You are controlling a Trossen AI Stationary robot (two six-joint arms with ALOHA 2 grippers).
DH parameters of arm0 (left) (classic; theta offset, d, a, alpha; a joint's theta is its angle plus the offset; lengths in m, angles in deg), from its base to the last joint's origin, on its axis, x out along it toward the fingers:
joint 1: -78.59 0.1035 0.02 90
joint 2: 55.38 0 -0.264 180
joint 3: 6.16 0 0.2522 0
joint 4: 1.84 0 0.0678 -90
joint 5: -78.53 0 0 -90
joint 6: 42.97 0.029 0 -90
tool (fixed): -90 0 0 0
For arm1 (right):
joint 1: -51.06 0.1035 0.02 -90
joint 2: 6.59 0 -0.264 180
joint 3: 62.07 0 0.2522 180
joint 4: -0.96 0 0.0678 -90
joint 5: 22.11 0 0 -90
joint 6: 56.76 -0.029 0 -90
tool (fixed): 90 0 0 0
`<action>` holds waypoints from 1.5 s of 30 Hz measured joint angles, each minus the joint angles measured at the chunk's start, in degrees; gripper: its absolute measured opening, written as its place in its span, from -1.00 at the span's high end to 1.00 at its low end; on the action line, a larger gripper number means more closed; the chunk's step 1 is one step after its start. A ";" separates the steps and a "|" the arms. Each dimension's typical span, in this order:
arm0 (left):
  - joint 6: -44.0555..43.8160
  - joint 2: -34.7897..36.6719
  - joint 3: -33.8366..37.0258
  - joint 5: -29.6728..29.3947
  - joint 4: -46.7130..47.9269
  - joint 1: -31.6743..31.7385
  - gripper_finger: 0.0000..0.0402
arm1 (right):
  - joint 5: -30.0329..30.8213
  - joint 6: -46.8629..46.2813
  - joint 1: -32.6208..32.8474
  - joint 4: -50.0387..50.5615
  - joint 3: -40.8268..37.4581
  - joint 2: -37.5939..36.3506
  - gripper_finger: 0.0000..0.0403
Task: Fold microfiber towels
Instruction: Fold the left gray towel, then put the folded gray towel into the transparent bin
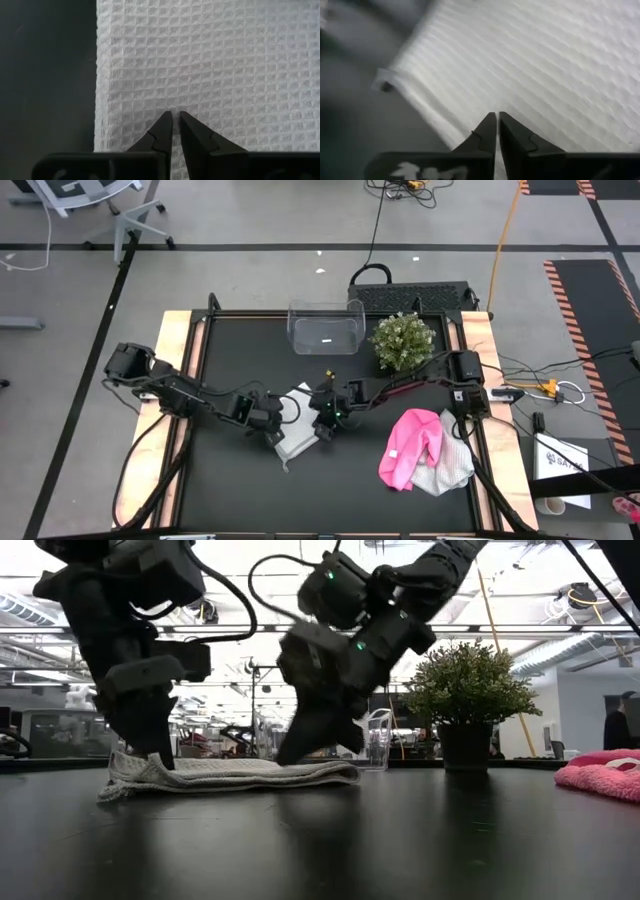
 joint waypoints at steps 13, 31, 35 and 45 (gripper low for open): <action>-4.40 0.00 0.13 0.07 -0.23 -3.25 0.83 | -4.31 -5.15 -0.02 -0.90 -5.31 -0.57 1.00; -4.39 -0.02 0.22 -1.38 -1.23 -3.96 0.83 | -5.22 -4.72 -0.81 4.78 -5.54 -11.66 0.69; -4.41 -0.02 0.22 -1.42 -1.31 -3.96 0.83 | -5.17 -6.81 -0.78 6.11 -5.58 -10.54 0.41; -6.31 -0.02 0.22 -1.38 -1.97 -3.91 0.83 | -5.04 -11.40 -1.05 3.38 -11.05 -10.62 -0.07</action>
